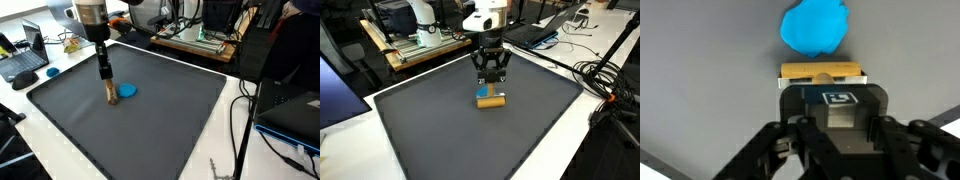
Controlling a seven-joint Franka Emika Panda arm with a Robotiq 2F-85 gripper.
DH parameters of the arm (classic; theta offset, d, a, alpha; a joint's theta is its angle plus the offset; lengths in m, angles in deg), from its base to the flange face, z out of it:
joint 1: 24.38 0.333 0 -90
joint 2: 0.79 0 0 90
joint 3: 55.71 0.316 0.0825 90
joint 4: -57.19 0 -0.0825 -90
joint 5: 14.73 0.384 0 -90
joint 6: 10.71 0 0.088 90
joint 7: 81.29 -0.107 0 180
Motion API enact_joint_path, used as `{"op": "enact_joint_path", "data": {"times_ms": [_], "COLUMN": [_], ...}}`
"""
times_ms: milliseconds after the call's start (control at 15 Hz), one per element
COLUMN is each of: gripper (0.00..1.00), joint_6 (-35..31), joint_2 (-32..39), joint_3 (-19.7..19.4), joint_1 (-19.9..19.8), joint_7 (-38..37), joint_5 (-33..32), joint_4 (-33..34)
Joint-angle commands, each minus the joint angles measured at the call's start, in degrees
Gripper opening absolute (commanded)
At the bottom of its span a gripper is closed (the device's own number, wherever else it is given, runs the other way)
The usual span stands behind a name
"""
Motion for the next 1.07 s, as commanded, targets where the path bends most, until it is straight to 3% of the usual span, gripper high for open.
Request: {"op": "enact_joint_path", "data": {"times_ms": [0, 667, 1000], "gripper": [0.22, 0.22, 0.22], "joint_6": [-4.14, -9.28, -7.92], "joint_2": [-3.98, -9.5, -12.62], "joint_3": [-1.26, -3.9, -2.25], "joint_1": [2.14, 5.58, 4.8], "joint_7": [-2.37, -9.31, -8.81], "joint_5": [-2.38, -10.58, -13.05], "joint_4": [-5.2, -12.97, -15.96]}}
